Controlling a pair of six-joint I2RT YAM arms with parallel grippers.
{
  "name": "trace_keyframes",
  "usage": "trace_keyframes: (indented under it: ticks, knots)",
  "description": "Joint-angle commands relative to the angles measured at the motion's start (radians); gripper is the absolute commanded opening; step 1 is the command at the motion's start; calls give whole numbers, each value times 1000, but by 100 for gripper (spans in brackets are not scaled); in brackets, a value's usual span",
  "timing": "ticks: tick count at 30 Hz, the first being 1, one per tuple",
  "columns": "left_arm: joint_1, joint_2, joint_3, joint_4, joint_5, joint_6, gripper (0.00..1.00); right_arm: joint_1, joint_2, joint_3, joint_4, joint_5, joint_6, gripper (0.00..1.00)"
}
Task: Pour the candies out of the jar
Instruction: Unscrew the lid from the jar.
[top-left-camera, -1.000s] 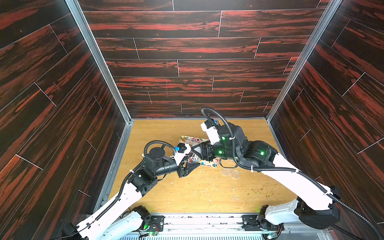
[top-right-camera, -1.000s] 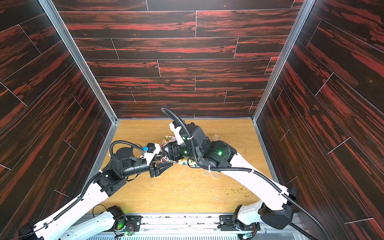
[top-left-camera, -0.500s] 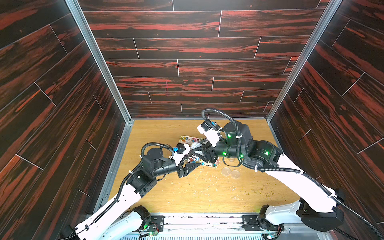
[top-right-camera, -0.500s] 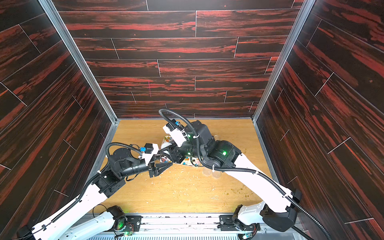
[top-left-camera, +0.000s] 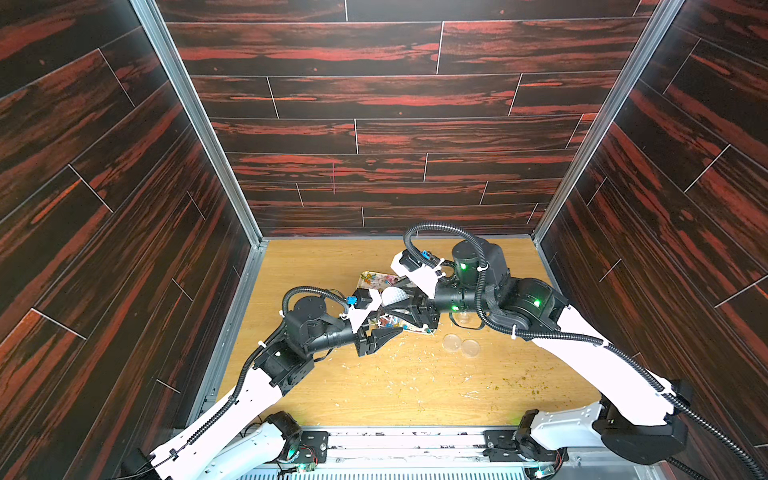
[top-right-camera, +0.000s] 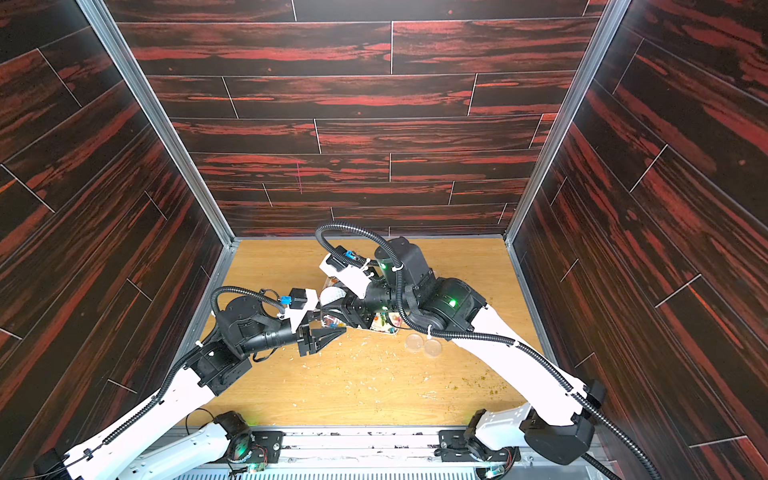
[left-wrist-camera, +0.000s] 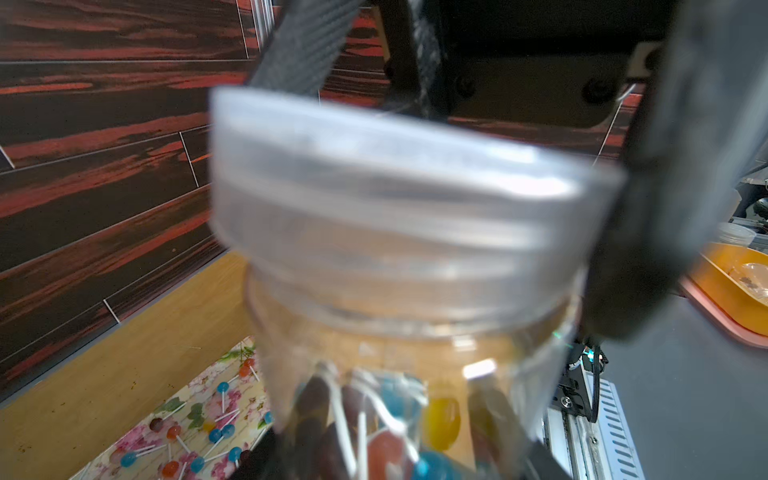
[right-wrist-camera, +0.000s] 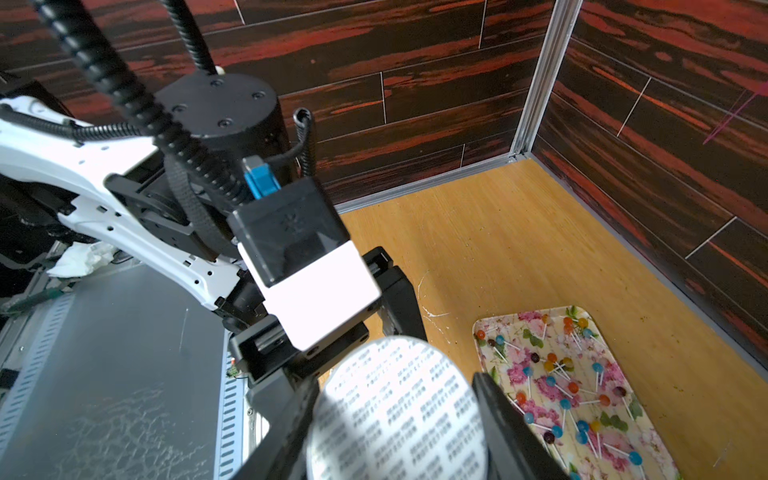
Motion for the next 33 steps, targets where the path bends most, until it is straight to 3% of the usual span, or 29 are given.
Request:
trace_keyframes:
  ticks: [1, 14, 25, 33]
  knots:
    - [2, 2, 17, 12, 4, -51, 42, 1, -23, 10, -31, -23, -114, 54]
    - [3, 2, 16, 15, -2, -49, 42, 1, -24, 12, -27, -3, -79, 67]
    - [2, 8, 17, 18, -3, -48, 42, 1, -34, 22, -41, 42, -56, 88]
    - [2, 10, 15, 18, -5, -47, 42, 2, -45, 36, -52, 54, -43, 94]
